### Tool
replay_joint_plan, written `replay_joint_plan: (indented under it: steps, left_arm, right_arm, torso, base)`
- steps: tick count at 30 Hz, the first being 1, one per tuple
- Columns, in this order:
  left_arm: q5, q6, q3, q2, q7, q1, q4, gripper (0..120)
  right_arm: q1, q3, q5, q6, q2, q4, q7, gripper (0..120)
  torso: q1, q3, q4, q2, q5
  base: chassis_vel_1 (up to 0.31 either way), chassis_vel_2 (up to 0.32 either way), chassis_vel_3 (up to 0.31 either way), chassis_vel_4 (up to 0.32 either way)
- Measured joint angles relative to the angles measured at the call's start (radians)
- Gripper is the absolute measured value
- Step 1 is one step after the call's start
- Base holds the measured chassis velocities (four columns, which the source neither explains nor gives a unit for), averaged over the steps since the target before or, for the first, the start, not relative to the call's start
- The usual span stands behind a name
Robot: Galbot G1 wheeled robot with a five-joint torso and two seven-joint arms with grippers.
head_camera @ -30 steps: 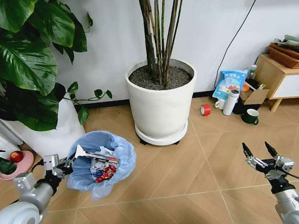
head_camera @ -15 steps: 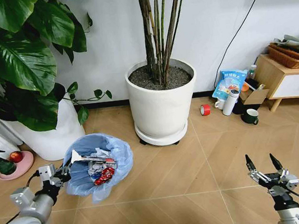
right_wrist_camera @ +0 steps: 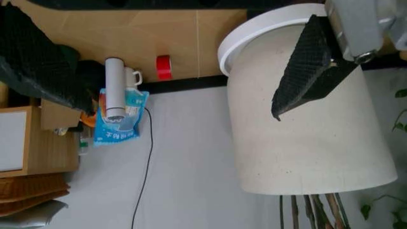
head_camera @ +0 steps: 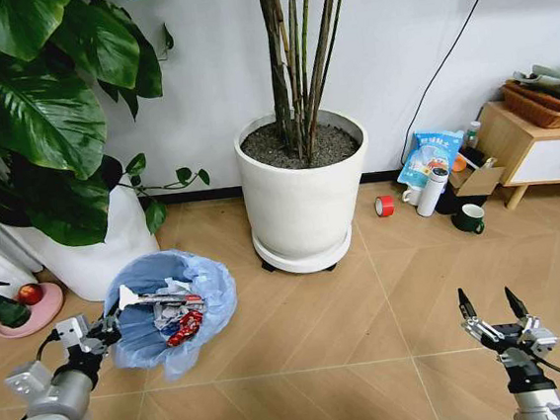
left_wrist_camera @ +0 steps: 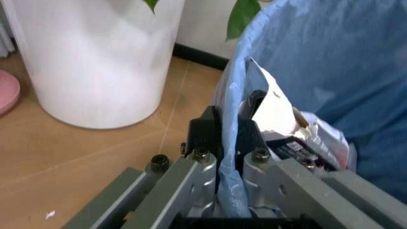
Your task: Pick up the trash bin and place the garbage on the floor into it.
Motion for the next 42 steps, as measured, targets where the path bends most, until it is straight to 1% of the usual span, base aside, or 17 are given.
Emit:
replay_joint_plan:
  steps: [24,42]
  left_arm:
    - [0.008,-0.003,0.026,-0.003,0.0,0.01,-0.018,0]
    - [0.008,-0.003,0.028,-0.011,-0.007,0.018,-0.035,0]
  right_arm:
    - [0.014,-0.011,-0.025,0.027,0.014,-0.024,-0.02,100]
    - [0.012,-0.013,-0.022,0.038,0.008,-0.026,-0.025,100]
  torso:
    - [0.0,0.0,0.0,0.0,0.0]
    - [0.0,0.0,0.0,0.0,0.0]
  base:
    - [0.0,0.0,0.0,0.0]
    - [0.087,-0.078,-0.083,0.081]
